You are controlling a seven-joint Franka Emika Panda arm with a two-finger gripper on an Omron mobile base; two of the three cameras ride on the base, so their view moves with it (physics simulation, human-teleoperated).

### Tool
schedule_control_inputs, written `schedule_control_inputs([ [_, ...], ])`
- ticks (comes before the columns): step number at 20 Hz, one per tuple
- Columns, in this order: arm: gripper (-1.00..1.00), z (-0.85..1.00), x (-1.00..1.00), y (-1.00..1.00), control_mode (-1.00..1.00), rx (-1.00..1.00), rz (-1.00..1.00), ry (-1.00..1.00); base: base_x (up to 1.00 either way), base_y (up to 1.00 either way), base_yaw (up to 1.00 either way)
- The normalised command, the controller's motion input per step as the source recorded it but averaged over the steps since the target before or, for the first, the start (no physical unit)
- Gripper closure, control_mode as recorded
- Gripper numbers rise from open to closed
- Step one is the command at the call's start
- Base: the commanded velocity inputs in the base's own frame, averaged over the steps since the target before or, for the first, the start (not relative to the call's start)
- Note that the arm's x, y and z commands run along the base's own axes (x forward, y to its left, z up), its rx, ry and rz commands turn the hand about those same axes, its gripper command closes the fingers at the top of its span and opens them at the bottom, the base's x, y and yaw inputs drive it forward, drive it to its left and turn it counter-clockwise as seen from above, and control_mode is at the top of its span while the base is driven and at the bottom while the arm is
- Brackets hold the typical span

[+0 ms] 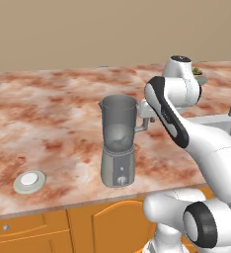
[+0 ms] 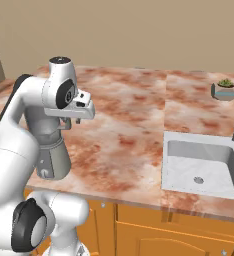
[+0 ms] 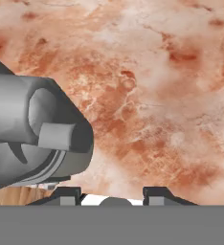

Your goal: Close the lid blender by securely placing the lid on top.

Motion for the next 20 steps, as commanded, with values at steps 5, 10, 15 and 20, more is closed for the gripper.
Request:
schedule_control_inputs([
  [5,-1.0,0.0,-0.13,0.0,-1.0,0.0,0.0,-0.02,0.0,0.0,0.0],
  [10,-1.0,0.0,-0.14,0.0,1.0,0.0,-0.01,-0.02,-0.78,0.06,-0.03],
  [15,-1.0,0.0,0.0,0.0,1.0,0.0,0.0,0.0,-0.49,0.87,0.0],
  [20,-1.0,0.0,0.0,0.0,1.0,0.0,0.0,0.0,0.13,1.0,0.0],
])
